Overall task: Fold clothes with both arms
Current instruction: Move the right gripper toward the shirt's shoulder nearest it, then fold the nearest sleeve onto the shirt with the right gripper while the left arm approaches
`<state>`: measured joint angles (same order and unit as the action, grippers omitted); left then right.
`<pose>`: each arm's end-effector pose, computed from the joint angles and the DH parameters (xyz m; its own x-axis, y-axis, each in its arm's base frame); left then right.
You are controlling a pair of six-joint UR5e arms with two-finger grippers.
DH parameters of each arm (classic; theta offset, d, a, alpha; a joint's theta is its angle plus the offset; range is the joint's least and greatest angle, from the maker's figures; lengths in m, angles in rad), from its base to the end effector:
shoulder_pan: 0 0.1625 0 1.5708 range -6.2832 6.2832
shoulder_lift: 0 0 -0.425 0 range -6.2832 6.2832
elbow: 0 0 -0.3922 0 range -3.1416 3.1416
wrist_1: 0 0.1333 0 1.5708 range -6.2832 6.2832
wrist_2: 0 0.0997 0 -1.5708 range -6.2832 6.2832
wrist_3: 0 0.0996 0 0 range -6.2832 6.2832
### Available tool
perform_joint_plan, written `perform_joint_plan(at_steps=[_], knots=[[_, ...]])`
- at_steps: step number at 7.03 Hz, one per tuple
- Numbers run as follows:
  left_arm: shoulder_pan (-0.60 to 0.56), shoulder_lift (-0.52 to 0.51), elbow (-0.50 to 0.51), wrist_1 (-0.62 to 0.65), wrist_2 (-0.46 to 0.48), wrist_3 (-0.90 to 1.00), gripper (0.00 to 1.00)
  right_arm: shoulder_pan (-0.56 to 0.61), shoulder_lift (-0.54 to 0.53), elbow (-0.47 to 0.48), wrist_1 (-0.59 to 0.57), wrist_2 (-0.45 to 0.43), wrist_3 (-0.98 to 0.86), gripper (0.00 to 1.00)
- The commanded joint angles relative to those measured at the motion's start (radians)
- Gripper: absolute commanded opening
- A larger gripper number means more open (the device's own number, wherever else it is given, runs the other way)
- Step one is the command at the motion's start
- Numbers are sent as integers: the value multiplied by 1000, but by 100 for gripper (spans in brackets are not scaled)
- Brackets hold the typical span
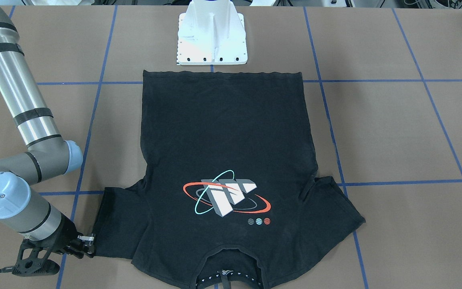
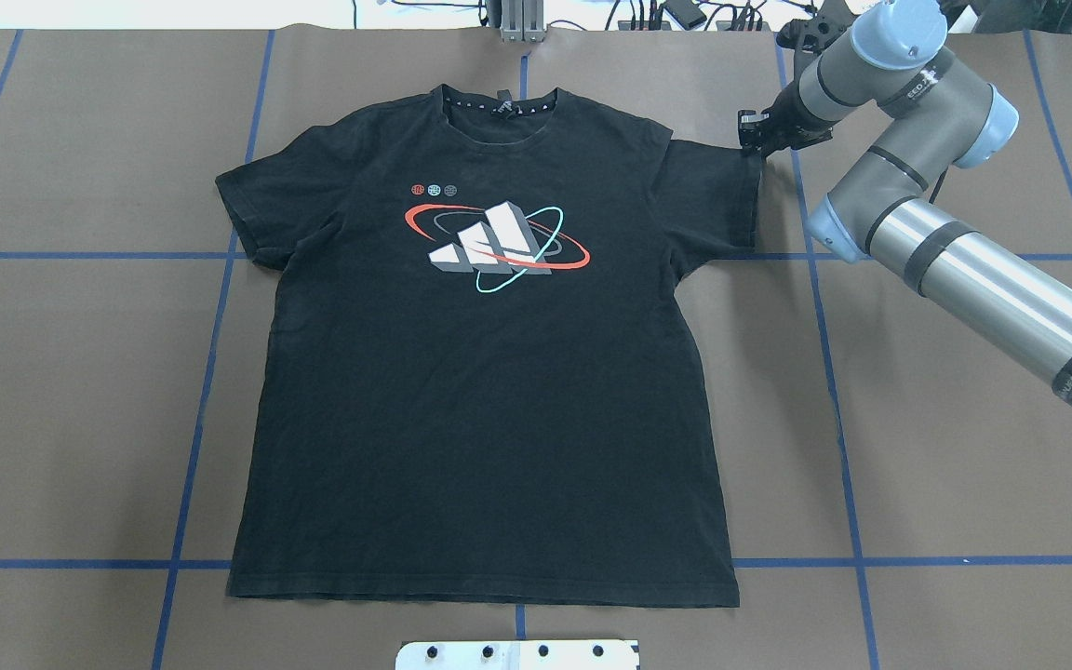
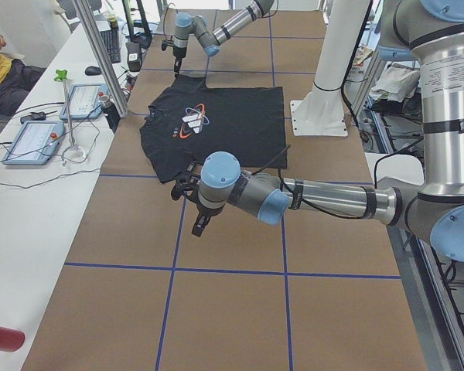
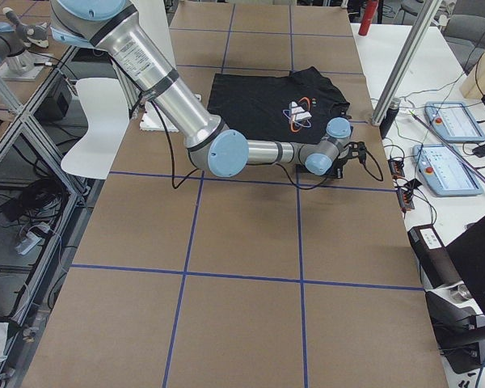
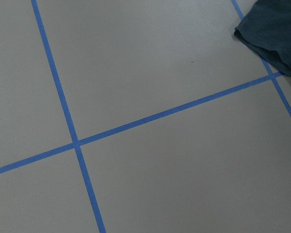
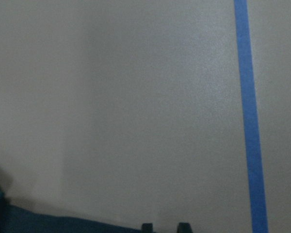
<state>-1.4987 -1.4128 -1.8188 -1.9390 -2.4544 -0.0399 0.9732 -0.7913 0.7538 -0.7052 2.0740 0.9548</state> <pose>-0.0244 -0.4440 0.5595 0.6102 0.3508 -0.7104 -0.0403 0.9092 0.4143 -0.3922 -0.7278 0.4651 0.6135 0.0018 0.7897 -0.2081 0.9650 0.1594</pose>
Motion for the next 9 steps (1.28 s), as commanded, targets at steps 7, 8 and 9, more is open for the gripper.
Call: perform_joint_plan(at_steps=[7,8,9], knots=[[0,0,-8,0,-18,0,100,-106,-33,403,-194,37,235,0],[0,2,-7,0,-18,0,100,-163,12,391,-204,-59,286,0],[0,3,-8,0,-18,0,100,-181,48,374,-258,-118,295,0]])
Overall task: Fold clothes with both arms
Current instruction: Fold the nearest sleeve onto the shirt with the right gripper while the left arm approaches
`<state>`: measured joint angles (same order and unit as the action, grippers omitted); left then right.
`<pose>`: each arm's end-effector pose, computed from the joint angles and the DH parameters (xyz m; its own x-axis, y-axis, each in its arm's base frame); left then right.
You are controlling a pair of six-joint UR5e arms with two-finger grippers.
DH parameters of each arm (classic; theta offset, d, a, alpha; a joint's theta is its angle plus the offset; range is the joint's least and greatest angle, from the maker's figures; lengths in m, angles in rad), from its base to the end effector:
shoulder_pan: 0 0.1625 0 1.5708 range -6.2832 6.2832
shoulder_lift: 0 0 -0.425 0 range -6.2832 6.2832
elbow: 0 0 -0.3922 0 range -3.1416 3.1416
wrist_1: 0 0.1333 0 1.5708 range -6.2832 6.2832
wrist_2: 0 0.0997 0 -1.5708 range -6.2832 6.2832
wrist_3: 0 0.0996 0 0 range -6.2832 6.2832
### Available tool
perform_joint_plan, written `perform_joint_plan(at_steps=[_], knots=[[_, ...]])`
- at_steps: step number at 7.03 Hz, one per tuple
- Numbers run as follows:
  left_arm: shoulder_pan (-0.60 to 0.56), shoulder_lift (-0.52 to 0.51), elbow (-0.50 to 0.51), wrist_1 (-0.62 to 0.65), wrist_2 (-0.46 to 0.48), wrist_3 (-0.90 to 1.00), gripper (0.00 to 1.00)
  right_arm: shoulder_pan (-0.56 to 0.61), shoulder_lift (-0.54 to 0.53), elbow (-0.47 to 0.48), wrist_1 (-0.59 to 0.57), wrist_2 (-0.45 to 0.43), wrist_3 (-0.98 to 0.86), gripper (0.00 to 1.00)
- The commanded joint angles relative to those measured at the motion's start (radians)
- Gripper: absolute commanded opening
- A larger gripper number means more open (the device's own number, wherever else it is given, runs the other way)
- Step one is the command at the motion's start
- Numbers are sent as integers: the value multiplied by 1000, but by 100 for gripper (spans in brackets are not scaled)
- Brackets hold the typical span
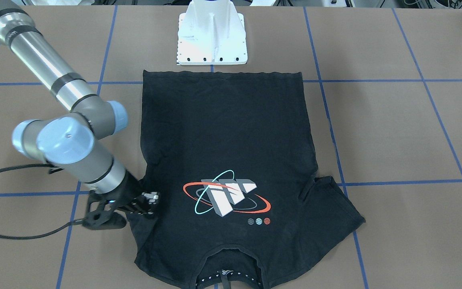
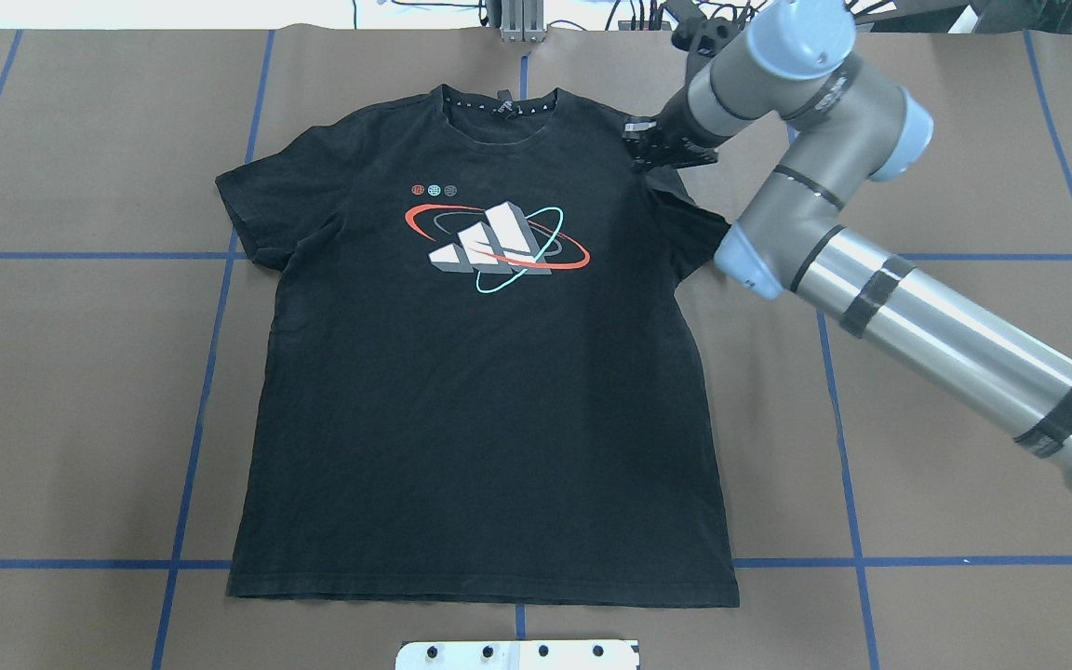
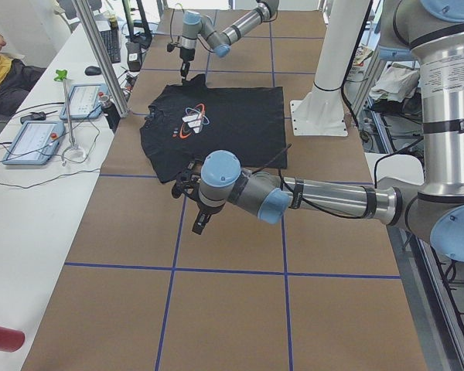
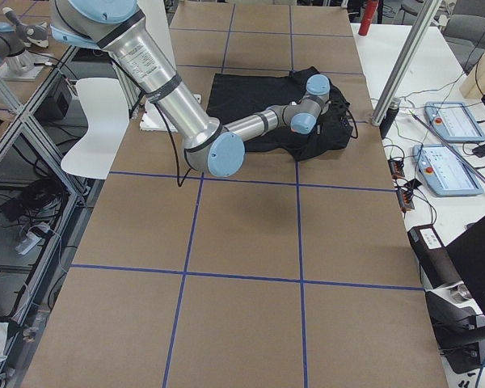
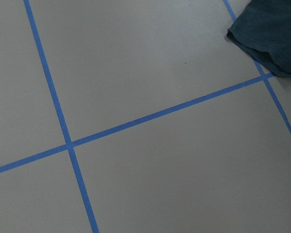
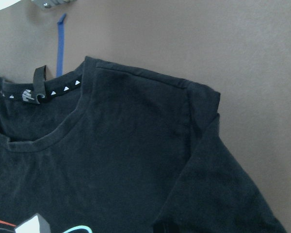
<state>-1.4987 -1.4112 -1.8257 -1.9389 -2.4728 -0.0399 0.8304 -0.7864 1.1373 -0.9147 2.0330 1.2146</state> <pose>-0.0233 -0.4425 0.5555 0.5953 0.3586 -0.7191 -0.0407 0.9072 0.4186 -0.4721 -0.6484 0.2919 0.4796 0.0622 0.8753 -0.2553 0.9642 0.0714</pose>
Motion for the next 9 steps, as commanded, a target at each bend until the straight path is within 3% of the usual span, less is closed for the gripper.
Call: perform_joint_plan(at_steps=[1,4,9], knots=[[0,5,-1,0,0,0,100,-43,89,-66,-49,-79,36,0],[0,6,-1,0,0,0,100,-68,200,-212,-49,-137,39,0],[0,5,-1,0,-2,0,100,-86,262,-295,-49,-174,51,0]])
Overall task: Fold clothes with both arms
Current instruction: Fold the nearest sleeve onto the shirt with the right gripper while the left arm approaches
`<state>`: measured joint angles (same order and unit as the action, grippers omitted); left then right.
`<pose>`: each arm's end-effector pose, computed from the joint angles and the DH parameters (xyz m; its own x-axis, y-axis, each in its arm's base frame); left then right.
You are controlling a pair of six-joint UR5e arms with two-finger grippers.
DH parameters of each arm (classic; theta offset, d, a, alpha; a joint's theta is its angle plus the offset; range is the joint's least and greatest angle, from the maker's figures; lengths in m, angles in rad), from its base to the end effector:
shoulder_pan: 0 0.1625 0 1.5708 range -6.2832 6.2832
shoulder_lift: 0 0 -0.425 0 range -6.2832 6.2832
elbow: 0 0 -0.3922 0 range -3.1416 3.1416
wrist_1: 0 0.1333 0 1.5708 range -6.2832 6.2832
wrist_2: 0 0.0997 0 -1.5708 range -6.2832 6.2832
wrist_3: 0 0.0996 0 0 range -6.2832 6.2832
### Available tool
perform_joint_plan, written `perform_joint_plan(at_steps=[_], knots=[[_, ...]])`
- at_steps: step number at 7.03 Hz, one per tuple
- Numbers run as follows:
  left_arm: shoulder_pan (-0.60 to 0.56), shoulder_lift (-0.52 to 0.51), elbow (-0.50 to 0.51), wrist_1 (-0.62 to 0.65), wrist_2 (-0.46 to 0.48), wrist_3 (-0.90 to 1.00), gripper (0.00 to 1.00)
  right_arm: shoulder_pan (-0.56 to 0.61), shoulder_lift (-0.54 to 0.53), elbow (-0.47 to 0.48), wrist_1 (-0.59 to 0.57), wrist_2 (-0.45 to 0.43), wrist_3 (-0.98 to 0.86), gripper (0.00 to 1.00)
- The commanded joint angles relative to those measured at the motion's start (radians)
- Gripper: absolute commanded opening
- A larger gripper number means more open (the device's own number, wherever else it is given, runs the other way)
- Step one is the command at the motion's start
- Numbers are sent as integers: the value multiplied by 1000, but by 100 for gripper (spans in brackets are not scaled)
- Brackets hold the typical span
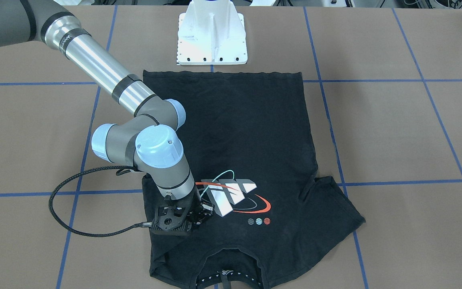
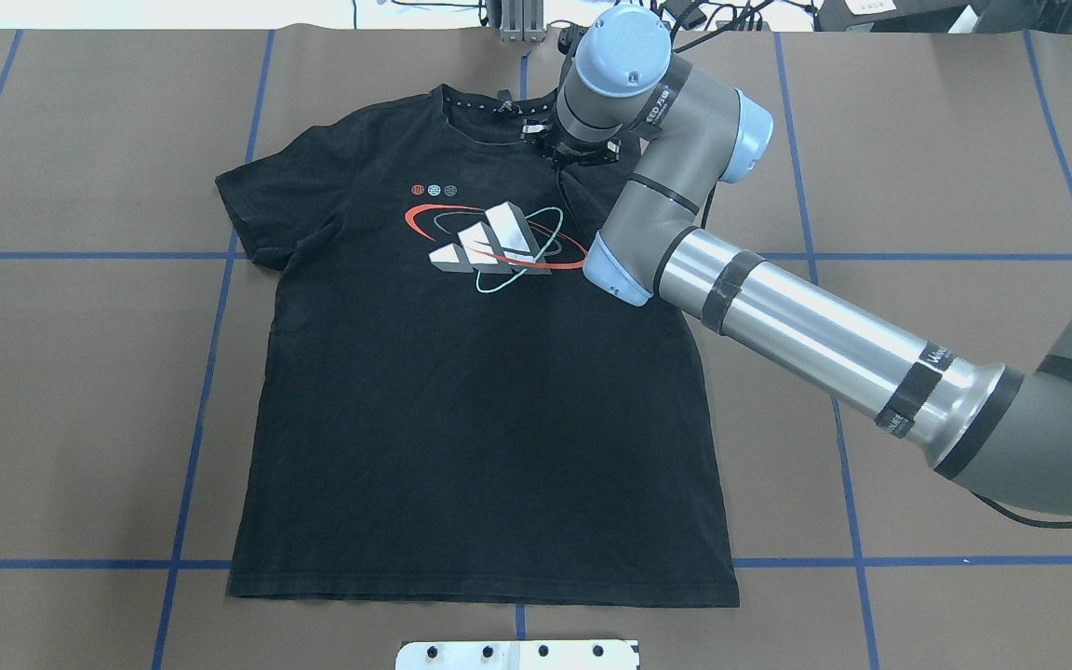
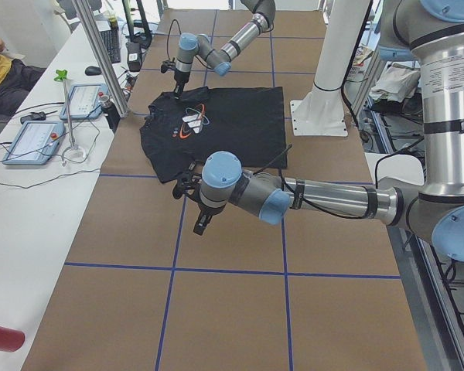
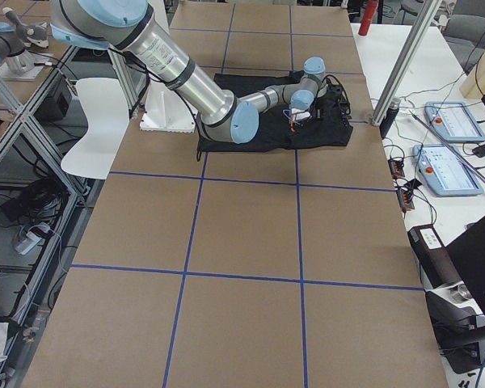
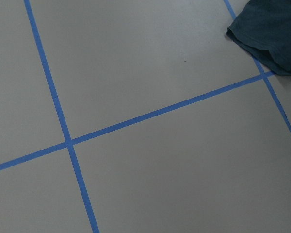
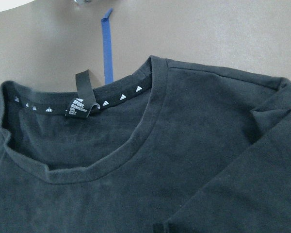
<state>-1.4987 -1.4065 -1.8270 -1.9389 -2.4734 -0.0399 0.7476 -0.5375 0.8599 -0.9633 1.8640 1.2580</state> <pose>-0.0234 -0.4406 0.5568 0.5950 0.3562 -0.7205 -0.0409 0.9087 0.4155 -0.5692 -0.6702 0.2329 0.5652 0.1223 0.8158 -0.3227 0.9429 0.0822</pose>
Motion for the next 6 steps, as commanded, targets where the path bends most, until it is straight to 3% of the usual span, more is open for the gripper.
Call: perform_joint_plan(at_steps=[1,2,4,6], knots=[[8,-8,8,-21,-7,5,99,-4,13,-19,0,-5,11,7],[32,-15,12,-41,-31,0,99,-4,13,-21,0,-5,12,99],[115,-133,47,-44,-21,-172,100,-14,27,-6,0,-5,78,100],[202,-300,147,-58,-10,-302,99,-42,-8,126,-29,27,126,100]])
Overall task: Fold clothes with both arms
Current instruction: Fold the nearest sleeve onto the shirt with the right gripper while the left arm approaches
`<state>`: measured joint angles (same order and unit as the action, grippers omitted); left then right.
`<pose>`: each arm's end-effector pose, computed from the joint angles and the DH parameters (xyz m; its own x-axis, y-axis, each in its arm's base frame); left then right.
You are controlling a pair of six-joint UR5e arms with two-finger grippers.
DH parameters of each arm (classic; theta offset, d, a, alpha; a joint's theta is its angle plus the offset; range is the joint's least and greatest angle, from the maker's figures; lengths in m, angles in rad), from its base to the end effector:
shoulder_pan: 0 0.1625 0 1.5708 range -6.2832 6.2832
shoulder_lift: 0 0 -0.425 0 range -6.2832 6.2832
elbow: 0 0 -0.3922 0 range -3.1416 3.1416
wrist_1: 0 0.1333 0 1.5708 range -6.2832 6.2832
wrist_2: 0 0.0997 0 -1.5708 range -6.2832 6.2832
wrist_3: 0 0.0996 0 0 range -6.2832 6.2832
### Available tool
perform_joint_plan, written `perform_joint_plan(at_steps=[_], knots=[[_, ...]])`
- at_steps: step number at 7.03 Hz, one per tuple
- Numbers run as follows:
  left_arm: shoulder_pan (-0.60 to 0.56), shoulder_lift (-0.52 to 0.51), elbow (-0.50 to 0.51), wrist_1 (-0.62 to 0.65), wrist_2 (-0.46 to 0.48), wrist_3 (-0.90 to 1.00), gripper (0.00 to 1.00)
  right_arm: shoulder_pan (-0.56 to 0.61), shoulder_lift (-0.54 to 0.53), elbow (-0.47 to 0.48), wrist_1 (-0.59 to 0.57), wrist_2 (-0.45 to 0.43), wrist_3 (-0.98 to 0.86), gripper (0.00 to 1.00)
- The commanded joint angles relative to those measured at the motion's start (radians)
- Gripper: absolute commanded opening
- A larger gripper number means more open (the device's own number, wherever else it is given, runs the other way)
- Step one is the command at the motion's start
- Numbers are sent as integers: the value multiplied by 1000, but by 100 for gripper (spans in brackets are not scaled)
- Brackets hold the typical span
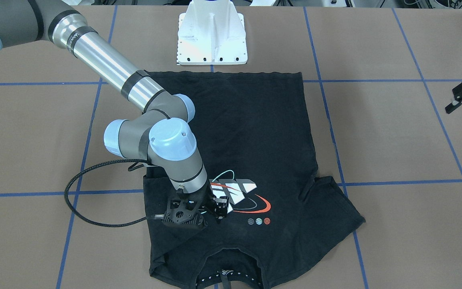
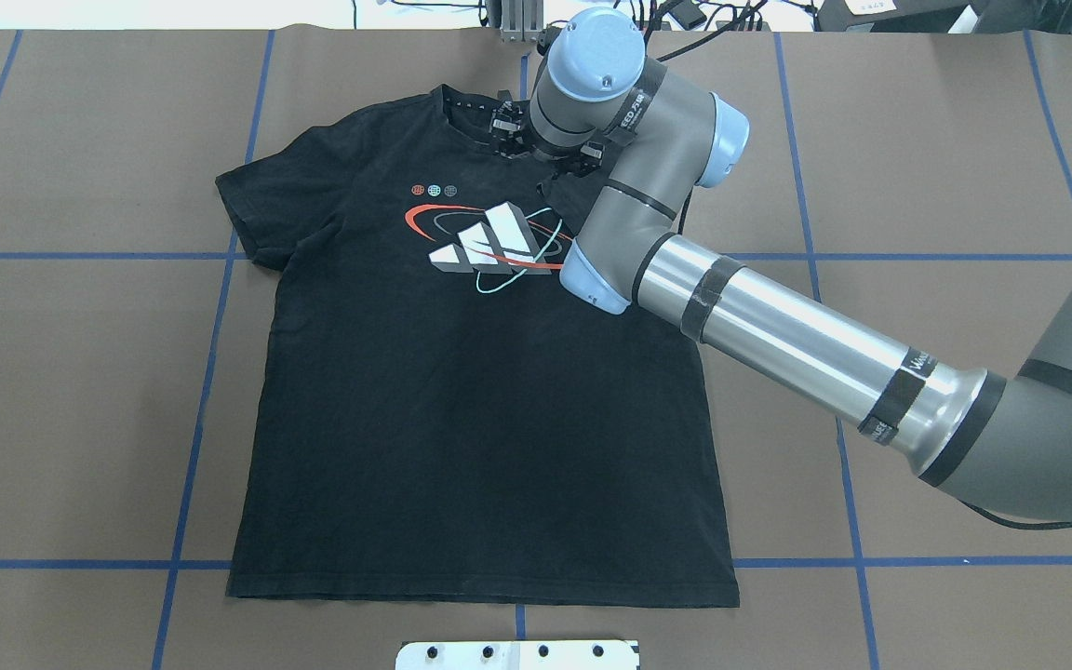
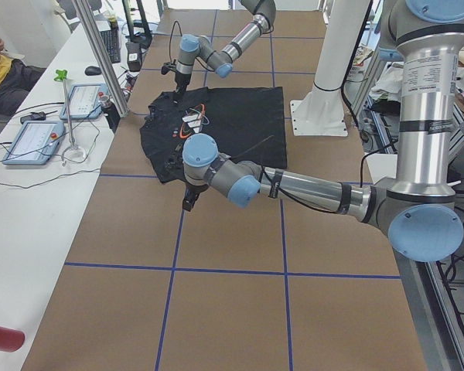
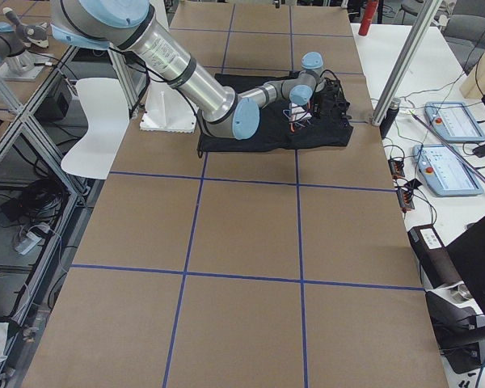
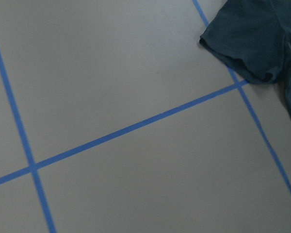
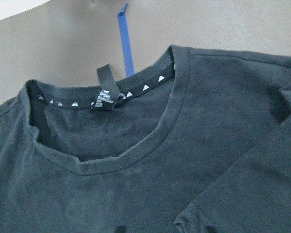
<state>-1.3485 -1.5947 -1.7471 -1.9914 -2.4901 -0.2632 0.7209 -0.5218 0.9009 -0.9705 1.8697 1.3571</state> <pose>0.0598 -0.5101 0.5005 0.5193 0.3583 -0.7759 -0.0458 0.9182 0.3934 -0.5830 -0.6506 0.1995 0.5041 0.1732 0.8461 -0.3482 0.9373 0.0156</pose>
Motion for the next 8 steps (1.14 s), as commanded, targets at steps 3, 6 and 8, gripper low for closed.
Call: perform_joint_plan(at_steps=[3,6,8], knots=[[164,-363,370,-161,91,-74,90,-15,-212,520,-299,109,46,100],[238,-516,766,-498,112,-80,70,-26,-398,699,-287,108,40,100],[261,-580,857,-506,155,-85,55,-37,-423,722,-287,95,40,100]])
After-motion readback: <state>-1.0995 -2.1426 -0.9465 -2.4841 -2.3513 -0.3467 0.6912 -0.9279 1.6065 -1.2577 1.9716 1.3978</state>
